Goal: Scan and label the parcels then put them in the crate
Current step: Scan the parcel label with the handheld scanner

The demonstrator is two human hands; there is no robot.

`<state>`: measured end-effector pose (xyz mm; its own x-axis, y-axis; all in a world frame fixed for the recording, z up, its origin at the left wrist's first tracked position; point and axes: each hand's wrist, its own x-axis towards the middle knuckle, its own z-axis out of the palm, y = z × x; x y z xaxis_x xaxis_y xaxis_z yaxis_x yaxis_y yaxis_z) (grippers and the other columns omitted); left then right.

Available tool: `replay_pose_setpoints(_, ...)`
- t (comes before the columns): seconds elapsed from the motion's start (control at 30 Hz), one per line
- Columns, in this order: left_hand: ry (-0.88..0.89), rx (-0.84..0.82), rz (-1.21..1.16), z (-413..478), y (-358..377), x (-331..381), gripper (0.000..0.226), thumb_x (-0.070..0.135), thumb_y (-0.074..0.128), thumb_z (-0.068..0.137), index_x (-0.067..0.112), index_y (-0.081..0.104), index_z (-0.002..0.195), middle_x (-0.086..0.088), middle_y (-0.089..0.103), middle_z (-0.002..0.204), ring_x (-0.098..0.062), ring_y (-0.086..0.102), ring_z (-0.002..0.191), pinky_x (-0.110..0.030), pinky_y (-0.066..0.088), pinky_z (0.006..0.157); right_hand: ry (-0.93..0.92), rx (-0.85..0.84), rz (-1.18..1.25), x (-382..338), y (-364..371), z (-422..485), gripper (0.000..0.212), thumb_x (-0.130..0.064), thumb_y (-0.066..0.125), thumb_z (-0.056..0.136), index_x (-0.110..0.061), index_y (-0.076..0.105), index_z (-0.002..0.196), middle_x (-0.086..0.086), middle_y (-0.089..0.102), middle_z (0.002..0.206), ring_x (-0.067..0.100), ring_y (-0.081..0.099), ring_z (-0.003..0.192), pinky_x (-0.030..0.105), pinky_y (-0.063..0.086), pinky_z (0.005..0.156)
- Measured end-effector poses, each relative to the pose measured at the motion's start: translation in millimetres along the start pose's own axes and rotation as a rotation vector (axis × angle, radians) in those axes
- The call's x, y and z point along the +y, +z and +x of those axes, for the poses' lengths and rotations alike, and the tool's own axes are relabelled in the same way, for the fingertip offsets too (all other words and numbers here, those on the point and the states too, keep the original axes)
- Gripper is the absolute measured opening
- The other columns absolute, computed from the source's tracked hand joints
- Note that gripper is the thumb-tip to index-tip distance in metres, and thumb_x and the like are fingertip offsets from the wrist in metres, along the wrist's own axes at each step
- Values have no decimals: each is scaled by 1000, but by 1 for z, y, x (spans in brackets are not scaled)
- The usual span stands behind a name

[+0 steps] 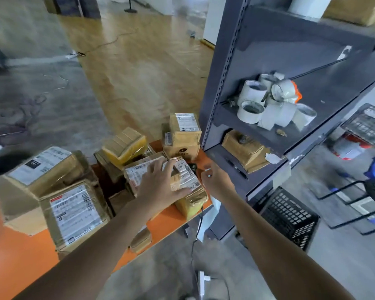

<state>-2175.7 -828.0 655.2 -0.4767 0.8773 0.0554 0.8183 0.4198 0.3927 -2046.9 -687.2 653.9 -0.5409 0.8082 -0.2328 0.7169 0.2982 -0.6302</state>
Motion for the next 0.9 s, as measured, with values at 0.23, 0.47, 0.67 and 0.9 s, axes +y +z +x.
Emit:
replay_pose_setpoints(0.23,18,62,29,-1,19,14,99,82,35,67,18,38,142,-8,42,139,-30,37,130,-47,47,94,104,-23,40,47,6,12,29,-18,45,100,-5,61,120,14,63,115,27,57,100,19,40,68)
replay_pose_setpoints(0.47,-24,114,63,-1,47,34,88,75,38,71,14,48,134,-11,49,133,-34,43,125,-50,46,93,132,-217,31,64,32,34,31,-24,45,100,0,63,105,18,66,100,25,54,82,33,41,68)
replay_pose_setpoints(0.67,-47,133,83,-8,64,36,78,68,49,73,13,51,129,-10,52,125,-33,50,113,-46,54,80,56,-241,49,63,39,35,38,-28,47,98,6,62,98,20,61,81,25,53,71,32,35,62)
replay_pose_setpoints(0.9,-50,176,90,-13,88,49,69,60,64,72,16,50,124,-9,53,120,-32,55,108,-44,55,74,179,-299,292,77,39,46,29,-19,44,101,-22,52,73,4,60,77,25,62,74,42,58,75)
